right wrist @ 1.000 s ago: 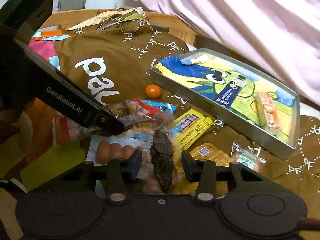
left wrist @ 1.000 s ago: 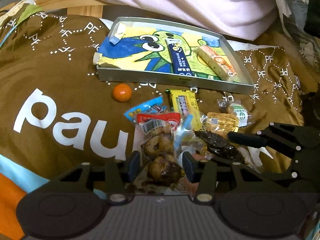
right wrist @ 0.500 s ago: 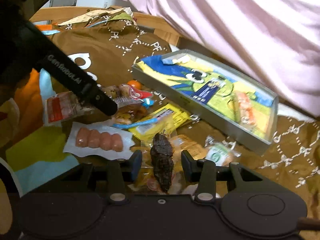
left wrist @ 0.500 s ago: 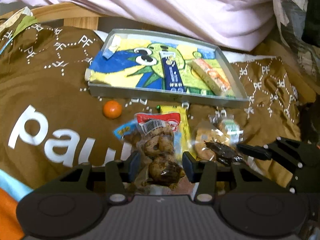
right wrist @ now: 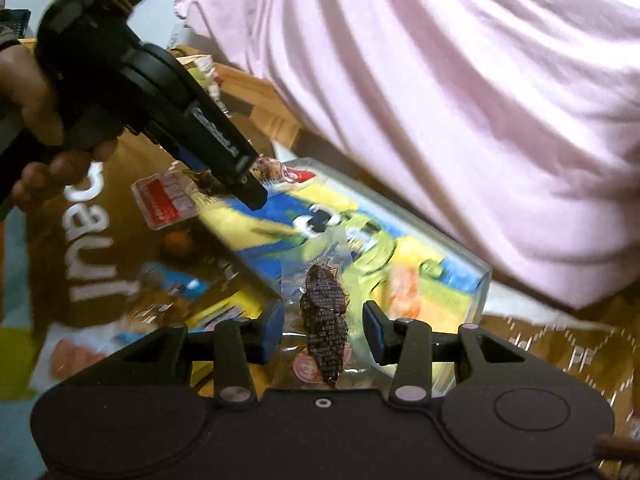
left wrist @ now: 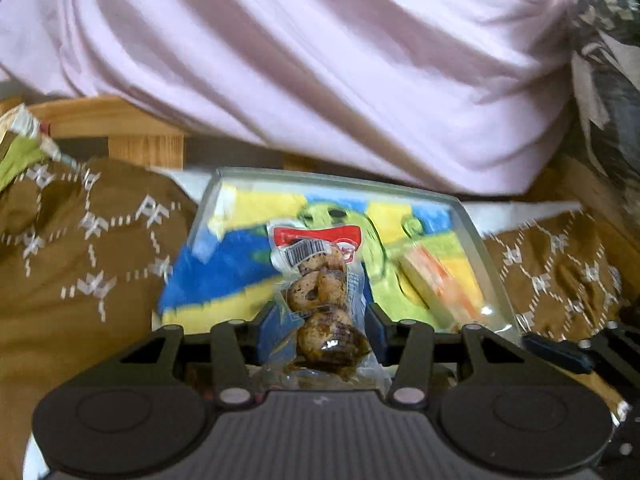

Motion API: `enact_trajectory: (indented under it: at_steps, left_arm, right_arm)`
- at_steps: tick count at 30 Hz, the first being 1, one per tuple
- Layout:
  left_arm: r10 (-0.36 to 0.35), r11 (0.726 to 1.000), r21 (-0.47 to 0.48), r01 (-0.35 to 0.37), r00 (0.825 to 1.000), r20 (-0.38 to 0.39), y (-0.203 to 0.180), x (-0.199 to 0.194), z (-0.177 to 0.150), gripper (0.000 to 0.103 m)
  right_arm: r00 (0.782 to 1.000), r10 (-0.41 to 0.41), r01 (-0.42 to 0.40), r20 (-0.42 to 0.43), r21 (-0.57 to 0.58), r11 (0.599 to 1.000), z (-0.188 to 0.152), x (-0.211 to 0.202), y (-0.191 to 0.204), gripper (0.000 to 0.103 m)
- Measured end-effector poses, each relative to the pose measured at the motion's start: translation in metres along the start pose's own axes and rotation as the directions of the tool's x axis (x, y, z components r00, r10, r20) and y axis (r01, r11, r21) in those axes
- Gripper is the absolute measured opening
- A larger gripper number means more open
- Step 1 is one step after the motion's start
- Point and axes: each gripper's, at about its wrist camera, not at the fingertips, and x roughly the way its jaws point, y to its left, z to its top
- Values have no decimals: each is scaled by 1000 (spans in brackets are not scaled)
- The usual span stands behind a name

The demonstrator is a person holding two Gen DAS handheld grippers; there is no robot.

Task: Organize snacks
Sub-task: 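Lower the nut bag into the tray with the left tool while the right places the meat stick there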

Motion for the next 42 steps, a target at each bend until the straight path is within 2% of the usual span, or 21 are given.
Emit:
enact_trajectory:
  at_steps: [9,15,20,28,31,33,35,37,42]
  left_arm:
    - [43,999,0,-43,998,46,19,65,22,51]
    - [50,999,10,-50,999,18,27,98,12,51]
    - [56,998,-3,-56,998,-14,29,115,2,51]
    - [98,994,-33,-100,994,-40,31,125,-6,54]
    - [107,994,-5,-107,993,-46,27,123,-6,57]
    - [100,995,-2,-101,994,-31,25,117,-6,65]
    - [103,995,-5,-103,995,1,24,107,-6,79]
    - [101,995,-9,-101,994,35,23,94,-6,83]
    - [82,997,8,-83,989,121,17,54,-9,94]
  right_arm:
    - [996,-94,94,-9,83,992,32,78,-31,45]
    - [993,-99,110,-71,175,978,24,121,-38,45]
    - [989,-74,99,-129,198,975,8,134,-34,45]
    - [991,-66,91,-120,219,972,7,141,-35,47]
    - [992,-52,77,-112,236,969,8,140,-35,61]
    - [993,-48,73,-108,241,968,9,136,-35,72]
    - [995,-39,62,-95,248,967,11,130,-36,76]
    - [996,-35,55,-80,265,963,11,122,-37,78]
    - [1000,-25,29,-16,332,943,13,88,-43,92]
